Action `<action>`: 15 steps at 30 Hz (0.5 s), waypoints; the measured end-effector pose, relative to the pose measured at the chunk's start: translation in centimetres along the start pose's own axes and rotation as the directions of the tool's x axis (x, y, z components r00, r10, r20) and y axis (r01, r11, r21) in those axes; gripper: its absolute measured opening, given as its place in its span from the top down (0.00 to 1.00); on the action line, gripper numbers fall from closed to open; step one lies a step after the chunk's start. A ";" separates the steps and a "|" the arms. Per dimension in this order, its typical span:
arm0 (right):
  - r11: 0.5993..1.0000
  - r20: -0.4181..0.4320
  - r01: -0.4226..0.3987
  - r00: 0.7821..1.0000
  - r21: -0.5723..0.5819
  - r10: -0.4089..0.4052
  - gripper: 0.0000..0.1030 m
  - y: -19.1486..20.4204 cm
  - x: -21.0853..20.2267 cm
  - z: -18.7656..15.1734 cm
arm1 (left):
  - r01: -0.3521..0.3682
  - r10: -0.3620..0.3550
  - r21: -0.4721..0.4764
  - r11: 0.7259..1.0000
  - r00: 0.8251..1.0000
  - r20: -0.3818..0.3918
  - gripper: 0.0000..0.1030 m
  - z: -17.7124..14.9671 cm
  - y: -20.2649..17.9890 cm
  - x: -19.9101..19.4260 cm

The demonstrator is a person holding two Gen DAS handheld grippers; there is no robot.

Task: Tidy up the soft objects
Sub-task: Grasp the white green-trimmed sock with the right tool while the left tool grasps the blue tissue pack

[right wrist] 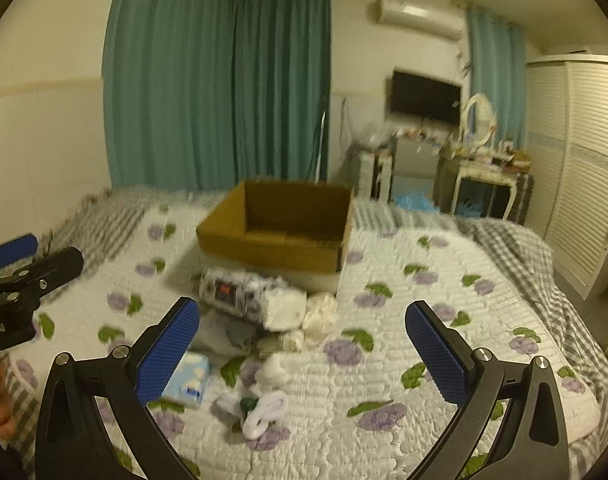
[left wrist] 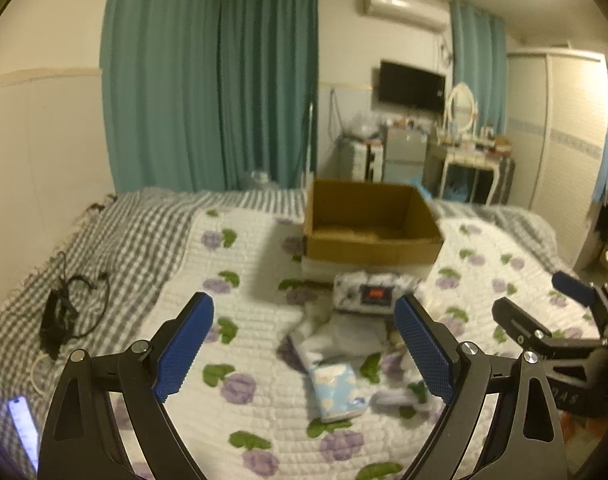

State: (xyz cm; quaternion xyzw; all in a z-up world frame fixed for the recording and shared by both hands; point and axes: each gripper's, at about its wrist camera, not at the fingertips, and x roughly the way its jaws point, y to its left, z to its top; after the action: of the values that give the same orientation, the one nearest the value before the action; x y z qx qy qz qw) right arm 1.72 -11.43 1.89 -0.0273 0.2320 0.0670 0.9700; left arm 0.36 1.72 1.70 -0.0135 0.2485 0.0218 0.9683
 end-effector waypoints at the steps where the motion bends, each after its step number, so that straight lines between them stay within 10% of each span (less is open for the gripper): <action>1: 1.000 -0.037 -0.003 0.999 -0.012 0.002 0.00 0.1 0.9 0.2 | -0.011 0.011 -0.007 1.000 1.000 -0.020 0.09 -0.5 0.2 0.8; 15: 0.992 -0.474 -0.125 0.875 -0.029 0.096 0.13 2.1 10.7 -6.7 | -0.002 -0.004 -0.015 1.000 0.942 -0.336 0.09 -6.6 0.3 8.8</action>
State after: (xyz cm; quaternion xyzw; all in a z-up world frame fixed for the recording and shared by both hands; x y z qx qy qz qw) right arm 7.89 -8.71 -8.98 -0.0582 0.4601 0.1206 0.8777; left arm 4.90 2.05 -8.39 -0.0247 0.4099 0.0206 0.9116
